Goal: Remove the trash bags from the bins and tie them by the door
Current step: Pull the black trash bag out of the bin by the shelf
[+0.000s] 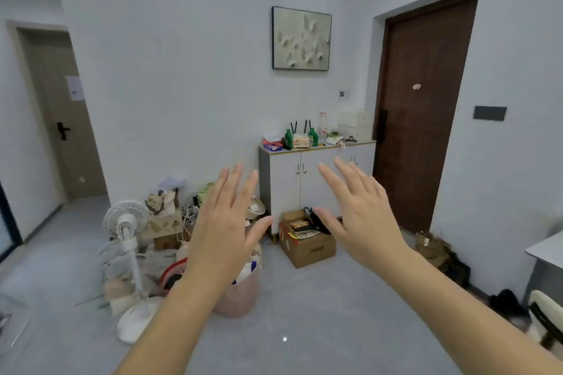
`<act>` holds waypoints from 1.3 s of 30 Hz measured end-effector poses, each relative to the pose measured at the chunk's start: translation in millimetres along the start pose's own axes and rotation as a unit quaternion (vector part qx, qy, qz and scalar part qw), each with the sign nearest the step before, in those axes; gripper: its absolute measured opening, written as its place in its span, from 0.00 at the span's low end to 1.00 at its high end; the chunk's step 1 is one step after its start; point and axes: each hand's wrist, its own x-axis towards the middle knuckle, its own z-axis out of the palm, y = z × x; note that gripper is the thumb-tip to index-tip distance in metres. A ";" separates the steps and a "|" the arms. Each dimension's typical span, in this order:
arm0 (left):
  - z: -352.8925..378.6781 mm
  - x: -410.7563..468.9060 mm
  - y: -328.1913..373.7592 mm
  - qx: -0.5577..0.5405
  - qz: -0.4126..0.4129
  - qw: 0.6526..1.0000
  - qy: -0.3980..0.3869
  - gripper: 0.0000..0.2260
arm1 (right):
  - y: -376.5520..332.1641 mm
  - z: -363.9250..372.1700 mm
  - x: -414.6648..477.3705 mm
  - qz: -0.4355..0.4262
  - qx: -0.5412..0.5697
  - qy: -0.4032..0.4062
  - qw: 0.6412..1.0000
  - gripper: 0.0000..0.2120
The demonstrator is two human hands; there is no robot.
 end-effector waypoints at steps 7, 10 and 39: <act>-9.4 -39.2 -59.5 0.013 0.006 1.000 -0.001 0.29 | -66.4 32.9 -1.7 -0.016 0.007 -0.029 0.999 0.31; -22.1 -55.2 -97.8 0.009 0.007 1.000 -0.003 0.28 | -109.2 48.2 -4.1 -0.016 0.020 -0.039 0.999 0.31; -13.1 -106.8 -442.5 -0.006 -0.074 0.994 -0.085 0.31 | -402.9 277.3 98.9 -0.026 0.126 -0.127 0.984 0.29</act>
